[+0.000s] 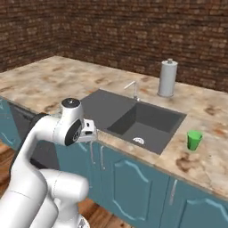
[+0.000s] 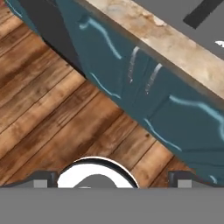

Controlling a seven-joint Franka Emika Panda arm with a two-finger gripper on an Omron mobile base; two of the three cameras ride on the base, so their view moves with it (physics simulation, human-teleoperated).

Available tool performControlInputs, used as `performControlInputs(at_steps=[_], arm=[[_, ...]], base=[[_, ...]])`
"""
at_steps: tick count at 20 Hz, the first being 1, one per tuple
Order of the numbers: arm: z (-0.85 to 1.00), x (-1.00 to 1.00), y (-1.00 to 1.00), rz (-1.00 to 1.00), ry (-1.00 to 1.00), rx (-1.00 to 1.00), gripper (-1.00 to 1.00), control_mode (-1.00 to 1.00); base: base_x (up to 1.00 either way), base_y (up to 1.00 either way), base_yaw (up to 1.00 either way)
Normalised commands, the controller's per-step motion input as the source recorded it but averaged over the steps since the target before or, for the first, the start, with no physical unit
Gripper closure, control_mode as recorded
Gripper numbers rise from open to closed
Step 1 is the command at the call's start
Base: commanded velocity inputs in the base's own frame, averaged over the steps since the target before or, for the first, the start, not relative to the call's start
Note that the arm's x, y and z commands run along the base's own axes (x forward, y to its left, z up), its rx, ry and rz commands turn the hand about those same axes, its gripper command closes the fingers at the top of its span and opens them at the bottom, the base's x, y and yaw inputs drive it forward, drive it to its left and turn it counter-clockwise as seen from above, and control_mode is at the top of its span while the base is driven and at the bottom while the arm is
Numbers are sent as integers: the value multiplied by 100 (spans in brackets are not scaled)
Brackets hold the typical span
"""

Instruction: Pick the cup and bowl from the counter and place them on the counter next to the sink.

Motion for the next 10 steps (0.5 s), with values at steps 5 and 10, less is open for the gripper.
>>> performControlInputs(at_steps=[5,10], arm=[[0,0,0,0,0,0,-100,100],[0,0,0,0,0,0,-100,100]], base=[[0,26,100],[0,21,100]])
